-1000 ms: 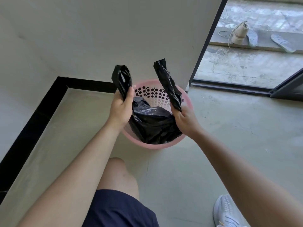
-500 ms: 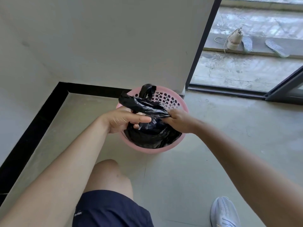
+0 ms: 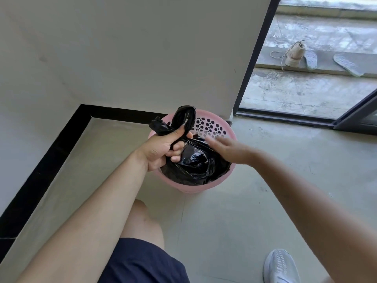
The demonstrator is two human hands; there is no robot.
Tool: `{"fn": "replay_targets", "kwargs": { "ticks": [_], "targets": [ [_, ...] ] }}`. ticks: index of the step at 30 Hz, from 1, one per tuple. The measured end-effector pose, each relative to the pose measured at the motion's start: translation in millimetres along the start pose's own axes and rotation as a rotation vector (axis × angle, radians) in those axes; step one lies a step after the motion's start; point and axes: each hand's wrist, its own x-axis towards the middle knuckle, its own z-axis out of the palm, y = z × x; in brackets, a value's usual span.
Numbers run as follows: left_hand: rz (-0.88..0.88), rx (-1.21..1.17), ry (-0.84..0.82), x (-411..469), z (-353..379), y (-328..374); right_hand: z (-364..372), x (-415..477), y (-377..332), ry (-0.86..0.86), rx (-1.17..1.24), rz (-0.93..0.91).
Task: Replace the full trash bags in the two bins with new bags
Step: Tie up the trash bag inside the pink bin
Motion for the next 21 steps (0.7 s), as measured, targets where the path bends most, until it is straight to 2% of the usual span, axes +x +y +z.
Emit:
{"fn": "replay_targets", "kwargs": {
  "ticks": [3,5,7,10,13,16,18,21],
  "targets": [
    [0.027,-0.011,0.004,-3,-5,3,-12,4,-9,0.208,0.374,0.010],
    [0.038,0.001,0.000,-4,-6,3,-20,9,-21,0.331,0.512,-0.032],
    [0.045,0.015,-0.007,-4,-7,1,-25,13,-39,0.340,0.448,-0.109],
    [0.035,0.047,0.002,-3,-6,-2,-27,15,-71,0.278,0.195,-0.202],
    [0.035,0.025,0.008,-3,-8,-5,-27,20,-76,0.416,0.031,-0.267],
    [0.064,-0.135,0.009,-1,-12,-6,-21,12,-58,0.576,0.141,-0.243],
    [0.044,-0.209,0.040,1,-13,-8,-16,2,-45,0.547,0.309,-0.214],
    [0.069,-0.252,0.128,3,-15,-14,-7,-7,-27,0.367,0.526,-0.191]
  ]
}}
